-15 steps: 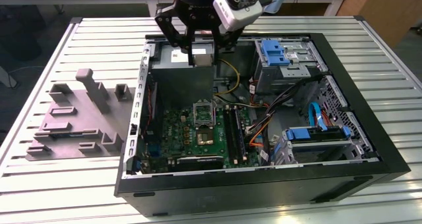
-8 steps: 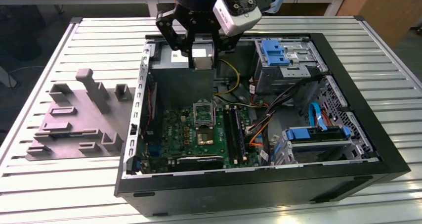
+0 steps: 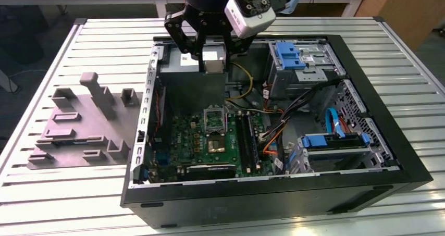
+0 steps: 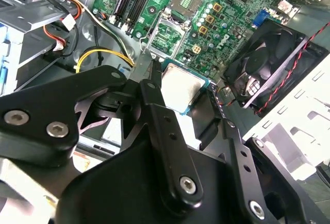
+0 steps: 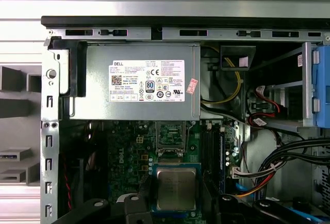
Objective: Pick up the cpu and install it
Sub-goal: 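Place the cpu into insertion slot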
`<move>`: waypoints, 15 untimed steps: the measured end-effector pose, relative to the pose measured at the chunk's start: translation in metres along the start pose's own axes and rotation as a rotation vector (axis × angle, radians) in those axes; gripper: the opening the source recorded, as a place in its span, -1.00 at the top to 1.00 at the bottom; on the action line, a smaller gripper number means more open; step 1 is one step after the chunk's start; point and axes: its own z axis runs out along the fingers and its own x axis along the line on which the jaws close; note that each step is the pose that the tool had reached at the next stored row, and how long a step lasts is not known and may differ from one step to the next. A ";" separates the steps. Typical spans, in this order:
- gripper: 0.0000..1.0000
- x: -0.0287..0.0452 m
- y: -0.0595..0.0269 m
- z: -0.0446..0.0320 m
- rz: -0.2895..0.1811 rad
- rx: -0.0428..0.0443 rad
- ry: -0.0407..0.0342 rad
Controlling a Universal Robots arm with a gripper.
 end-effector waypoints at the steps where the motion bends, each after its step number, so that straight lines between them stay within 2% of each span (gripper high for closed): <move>1: 0.06 0.0000 0.0000 0.0004 0.000 -0.0002 -0.0001; 9: 0.06 -0.0005 -0.0054 0.0049 0.000 -0.0003 -0.0002; 15: 0.06 -0.0024 -0.0063 0.0154 0.000 -0.0001 0.0000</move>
